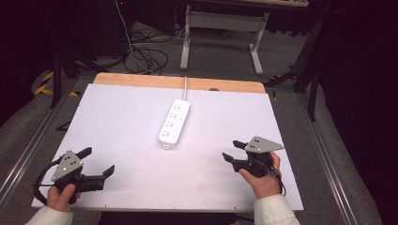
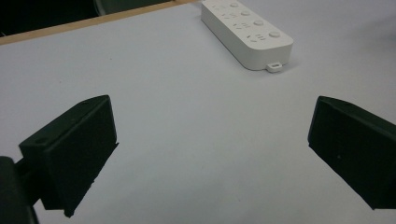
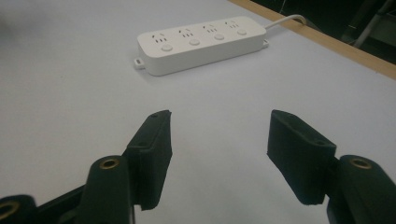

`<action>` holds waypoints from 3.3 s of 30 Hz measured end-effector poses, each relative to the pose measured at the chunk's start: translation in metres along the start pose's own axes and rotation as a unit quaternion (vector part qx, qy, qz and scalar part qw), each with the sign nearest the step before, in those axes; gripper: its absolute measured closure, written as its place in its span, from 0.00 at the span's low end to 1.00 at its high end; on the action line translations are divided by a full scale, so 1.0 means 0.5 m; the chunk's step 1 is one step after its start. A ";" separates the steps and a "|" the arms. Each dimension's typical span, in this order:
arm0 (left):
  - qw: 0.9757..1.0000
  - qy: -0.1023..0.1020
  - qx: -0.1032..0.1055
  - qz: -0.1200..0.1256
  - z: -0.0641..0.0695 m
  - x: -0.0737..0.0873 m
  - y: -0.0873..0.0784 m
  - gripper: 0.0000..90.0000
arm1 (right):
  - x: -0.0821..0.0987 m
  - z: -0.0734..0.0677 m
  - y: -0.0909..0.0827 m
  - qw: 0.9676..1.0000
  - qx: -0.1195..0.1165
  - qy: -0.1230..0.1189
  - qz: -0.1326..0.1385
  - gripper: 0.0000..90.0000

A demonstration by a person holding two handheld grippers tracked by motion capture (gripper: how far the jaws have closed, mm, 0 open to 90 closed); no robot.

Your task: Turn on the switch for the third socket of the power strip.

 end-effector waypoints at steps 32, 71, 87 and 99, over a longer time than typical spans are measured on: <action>1.000 0.000 0.001 -0.002 -0.002 0.001 0.001 0.02 | -0.146 0.005 0.080 0.998 -0.034 -0.044 -0.025 0.48; 1.000 -0.004 -0.009 -0.003 -0.007 0.008 -0.010 0.02 | -0.204 0.022 0.247 0.995 -0.095 -0.012 -0.033 1.00; 1.000 -0.003 -0.008 -0.003 -0.008 0.008 -0.008 0.02 | -0.181 0.028 0.339 0.995 -0.087 -0.007 -0.039 1.00; 1.000 -0.001 -0.009 -0.004 -0.009 0.008 -0.007 0.02 | -0.160 0.034 0.380 0.995 -0.085 -0.004 -0.050 1.00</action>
Point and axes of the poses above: each handheld gripper's, and its own axes: y roughly forward along the jaws, x roughly out of its underside, z roughly to its right, the point moved 2 cm from there along y, roughly forward along the jaws, and after that the axes turned 4 degrees about -x, right-handed, at the moved point
